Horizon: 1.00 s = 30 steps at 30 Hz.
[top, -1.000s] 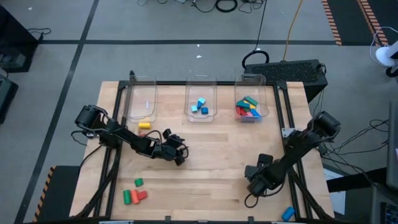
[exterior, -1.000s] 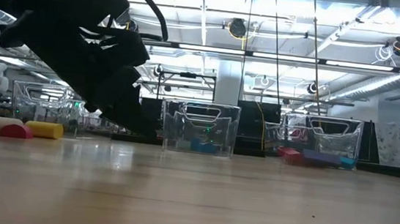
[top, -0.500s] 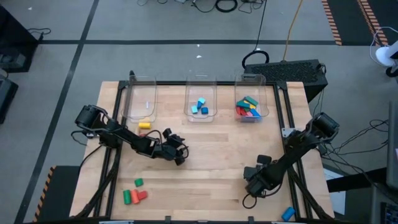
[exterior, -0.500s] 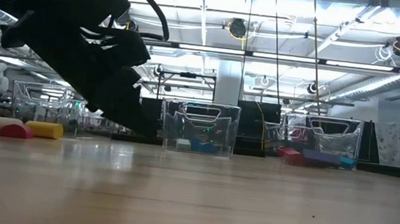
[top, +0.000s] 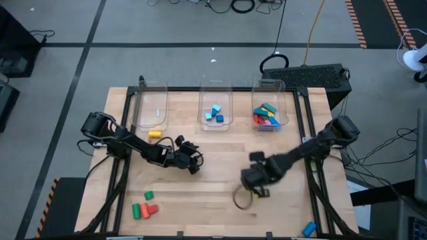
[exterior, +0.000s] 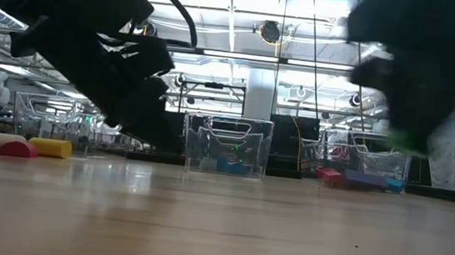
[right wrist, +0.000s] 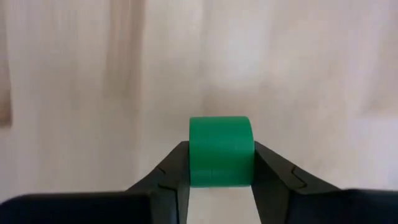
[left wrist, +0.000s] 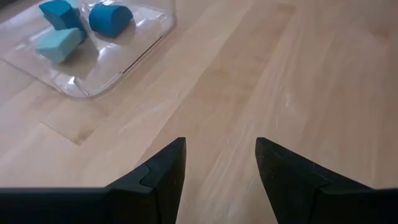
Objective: Sort blocks by size
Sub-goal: Put the green half circle block into the center transparent bin
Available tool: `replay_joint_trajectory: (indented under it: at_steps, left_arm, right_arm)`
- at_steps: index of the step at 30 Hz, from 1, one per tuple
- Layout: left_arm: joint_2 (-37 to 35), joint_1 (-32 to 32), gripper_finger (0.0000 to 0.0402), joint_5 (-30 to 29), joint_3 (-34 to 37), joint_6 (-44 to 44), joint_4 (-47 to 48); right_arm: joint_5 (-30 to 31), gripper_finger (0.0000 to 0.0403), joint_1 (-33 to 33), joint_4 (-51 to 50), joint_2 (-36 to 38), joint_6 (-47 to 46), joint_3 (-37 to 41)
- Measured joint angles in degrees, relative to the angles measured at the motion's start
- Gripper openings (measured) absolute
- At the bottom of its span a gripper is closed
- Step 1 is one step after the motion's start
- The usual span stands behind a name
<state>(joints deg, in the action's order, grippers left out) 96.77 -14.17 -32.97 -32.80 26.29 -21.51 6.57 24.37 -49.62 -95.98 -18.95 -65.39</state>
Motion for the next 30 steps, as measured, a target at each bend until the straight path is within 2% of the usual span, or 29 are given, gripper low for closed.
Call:
replay_joint_trajectory:
  at_steps: [5,10,16,23,30]
  left_arm:
    - [0.00,0.00,0.0196,0.13,0.00,0.32,-0.52]
    - [0.00,-0.04,0.0196,0.15,0.00,0.32,-0.50]
    - [0.00,-0.04,0.0196,0.15,0.00,0.03,-0.47]
    - [0.00,0.67,0.0196,0.13,0.00,-1.19,-0.55]
    - [-0.02,2.34,0.0196,0.13,-0.02,-2.80,-0.57]
  right_arm:
    - [5.31,0.0111,-9.25,1.24,0.04,13.46,-6.59]
    - [5.46,0.0111,-19.03,10.07,0.11,24.07,-10.18]
    - [4.96,0.0112,-30.41,23.40,-0.17,28.58,-10.26]
    - [-8.00,0.0112,-41.51,32.71,-3.86,26.89,-10.40]
    - [-12.64,0.0113,-46.52,34.46,-12.73,26.30,-12.61]
